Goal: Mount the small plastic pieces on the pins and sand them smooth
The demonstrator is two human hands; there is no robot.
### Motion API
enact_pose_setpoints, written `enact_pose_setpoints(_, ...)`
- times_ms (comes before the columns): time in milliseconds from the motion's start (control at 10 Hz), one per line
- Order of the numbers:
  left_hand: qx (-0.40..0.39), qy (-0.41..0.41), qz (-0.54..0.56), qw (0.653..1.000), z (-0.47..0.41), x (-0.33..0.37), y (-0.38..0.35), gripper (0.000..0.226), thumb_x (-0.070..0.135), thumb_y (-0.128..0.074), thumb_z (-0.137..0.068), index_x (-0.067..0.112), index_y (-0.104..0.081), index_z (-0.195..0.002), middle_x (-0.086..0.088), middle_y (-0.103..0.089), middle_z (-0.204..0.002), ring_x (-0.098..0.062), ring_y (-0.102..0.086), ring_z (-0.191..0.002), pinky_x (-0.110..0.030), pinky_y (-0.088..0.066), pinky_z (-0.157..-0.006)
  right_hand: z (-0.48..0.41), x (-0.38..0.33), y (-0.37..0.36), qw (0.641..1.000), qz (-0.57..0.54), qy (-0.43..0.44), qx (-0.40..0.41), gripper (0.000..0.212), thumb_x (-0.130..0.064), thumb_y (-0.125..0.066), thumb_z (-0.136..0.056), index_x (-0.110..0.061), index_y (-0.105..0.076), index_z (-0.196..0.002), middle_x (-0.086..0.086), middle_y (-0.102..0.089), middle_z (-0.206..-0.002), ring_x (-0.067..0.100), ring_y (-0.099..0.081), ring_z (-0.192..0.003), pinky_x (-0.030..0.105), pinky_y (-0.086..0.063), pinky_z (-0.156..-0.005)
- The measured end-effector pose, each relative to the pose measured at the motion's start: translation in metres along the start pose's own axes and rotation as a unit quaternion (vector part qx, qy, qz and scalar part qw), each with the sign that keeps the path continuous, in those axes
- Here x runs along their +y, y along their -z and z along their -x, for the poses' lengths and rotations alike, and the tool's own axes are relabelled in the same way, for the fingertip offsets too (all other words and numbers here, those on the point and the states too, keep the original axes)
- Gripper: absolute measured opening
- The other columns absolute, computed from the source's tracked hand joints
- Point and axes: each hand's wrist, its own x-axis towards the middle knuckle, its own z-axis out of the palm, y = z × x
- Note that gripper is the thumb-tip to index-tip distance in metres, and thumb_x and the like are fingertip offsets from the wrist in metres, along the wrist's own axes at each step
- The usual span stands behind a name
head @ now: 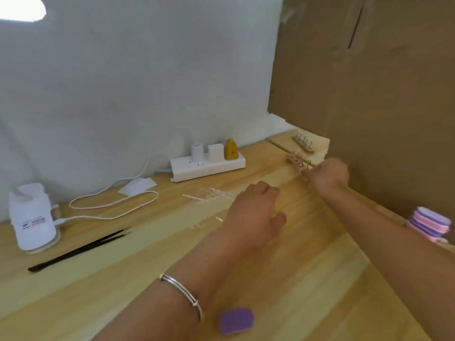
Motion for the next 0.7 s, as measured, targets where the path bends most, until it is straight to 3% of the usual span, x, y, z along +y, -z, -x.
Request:
enact_pose_setpoints(200, -0.026, -0.004, -0.088, 0.996, -0.049, 0.011, -0.037, 0.046, 0.042, -0.046, -0.094, 0.015, -0.052, -0.13, -0.007, -0.046, -0.13, -0.027, -0.04, -0.122, -0.038, -0.031, -0.102, -0.046, -0.016, -0.028, 0.995, 0.085, 0.028, 0.053, 0.028, -0.021, -0.065, -0.096, 0.002, -0.065, -0.111, 0.022, -0.065, -0.118, 0.04, -0.064, -0.11, 0.036, -0.048, -0.077)
enact_pose_setpoints(400, -0.066, 0.016, -0.096, 0.993, -0.065, -0.009, -0.036, 0.061, 0.06, -0.038, -0.094, 0.02, -0.04, -0.14, -0.004, -0.04, -0.136, -0.025, -0.034, -0.127, -0.039, -0.025, -0.108, -0.076, -0.028, -0.039, 0.975, 0.219, 0.034, -0.01, 0.034, -0.011, -0.052, -0.102, -0.001, -0.053, -0.134, 0.018, -0.048, -0.139, 0.032, -0.054, -0.125, 0.039, -0.051, -0.092)
enact_pose_setpoints(500, -0.105, -0.007, -0.089, 0.99, -0.064, -0.015, -0.029, 0.063, 0.059, -0.036, -0.096, 0.02, -0.034, -0.146, -0.005, -0.035, -0.144, -0.025, -0.031, -0.134, -0.039, -0.023, -0.112, -0.083, -0.031, -0.039, 0.964, 0.259, 0.047, -0.031, 0.038, -0.01, -0.05, -0.102, 0.0, -0.047, -0.139, 0.017, -0.046, -0.141, 0.029, -0.046, -0.132, 0.036, -0.049, -0.095)
enact_pose_setpoints(600, -0.089, -0.039, -0.092, 0.991, -0.052, -0.024, -0.012, 0.061, 0.054, -0.036, -0.099, 0.02, -0.029, -0.15, -0.007, -0.028, -0.153, -0.024, -0.023, -0.142, -0.039, -0.015, -0.117, -0.079, -0.035, -0.04, 0.953, 0.292, 0.067, -0.036, 0.04, -0.015, -0.046, -0.106, -0.001, -0.043, -0.142, 0.015, -0.043, -0.141, 0.027, -0.043, -0.131, 0.03, -0.045, -0.09)
enact_pose_setpoints(700, -0.076, -0.073, -0.101, 0.989, -0.01, -0.035, 0.009, 0.058, 0.052, -0.033, -0.1, 0.025, -0.026, -0.151, -0.001, -0.021, -0.158, -0.016, -0.013, -0.145, -0.033, -0.006, -0.12, -0.059, -0.032, -0.021, 0.961, 0.247, 0.07, -0.1, 0.031, -0.014, -0.046, -0.105, -0.003, -0.053, -0.132, 0.017, -0.048, -0.138, 0.032, -0.06, -0.116, 0.031, -0.047, -0.076)
